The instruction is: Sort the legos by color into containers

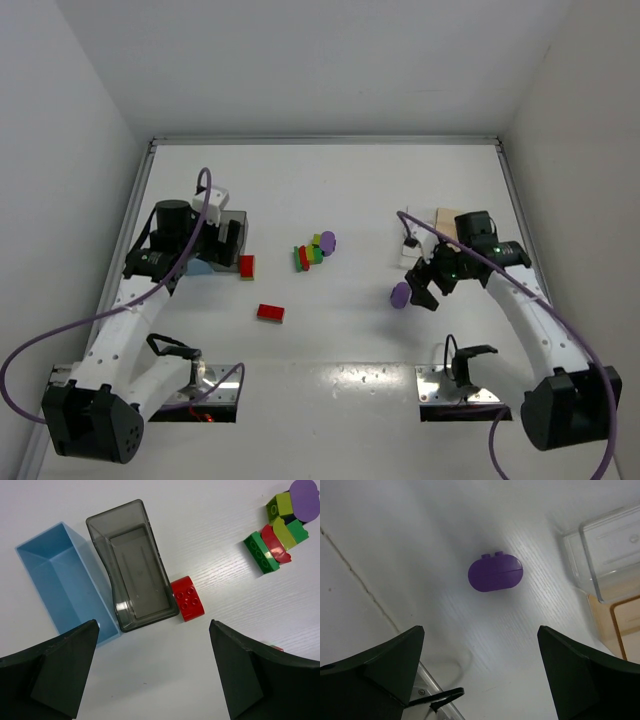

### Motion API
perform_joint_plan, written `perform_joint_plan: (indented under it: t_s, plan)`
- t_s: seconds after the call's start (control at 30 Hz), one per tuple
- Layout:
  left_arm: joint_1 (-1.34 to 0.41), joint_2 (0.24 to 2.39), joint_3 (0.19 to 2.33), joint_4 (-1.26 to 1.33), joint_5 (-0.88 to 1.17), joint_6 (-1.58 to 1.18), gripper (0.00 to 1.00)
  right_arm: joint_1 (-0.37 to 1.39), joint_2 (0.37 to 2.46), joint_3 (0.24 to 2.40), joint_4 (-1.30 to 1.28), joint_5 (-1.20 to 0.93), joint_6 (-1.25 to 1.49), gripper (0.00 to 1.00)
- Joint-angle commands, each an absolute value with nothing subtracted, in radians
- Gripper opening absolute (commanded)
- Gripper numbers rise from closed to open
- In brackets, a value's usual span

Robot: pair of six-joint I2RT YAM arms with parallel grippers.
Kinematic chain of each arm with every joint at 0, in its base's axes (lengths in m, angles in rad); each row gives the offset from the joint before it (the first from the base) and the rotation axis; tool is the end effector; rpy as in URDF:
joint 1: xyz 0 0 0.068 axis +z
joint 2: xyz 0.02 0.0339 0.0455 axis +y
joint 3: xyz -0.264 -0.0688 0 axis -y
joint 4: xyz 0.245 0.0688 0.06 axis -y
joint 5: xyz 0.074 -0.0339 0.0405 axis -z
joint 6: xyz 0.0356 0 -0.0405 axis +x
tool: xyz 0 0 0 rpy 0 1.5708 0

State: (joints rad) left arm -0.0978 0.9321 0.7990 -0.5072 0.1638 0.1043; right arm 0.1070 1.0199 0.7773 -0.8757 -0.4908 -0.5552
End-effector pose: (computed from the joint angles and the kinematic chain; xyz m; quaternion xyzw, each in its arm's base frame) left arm 0.1994 -0.0254 0.2872 0.1264 0.8825 -0.0717 0.4474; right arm 0.1773 0.0359 0.2430 -0.3588 0.8763 0.1825 0.2648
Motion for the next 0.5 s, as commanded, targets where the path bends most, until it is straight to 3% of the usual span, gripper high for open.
perform_joint_plan:
  t_s: [0.0,0.47]
  plan:
    - [-0.106,0.940,0.856,-0.469,0.138,0.114,0.99,0.181,1.072,0.787,-0.893,-0.434,-0.650,0.96]
    - [-0.106,0.959,0.856,-0.451,0.091,0.133,0.99,0.370,1.310,0.759,-0.738,-0.284,-0.558,0.94]
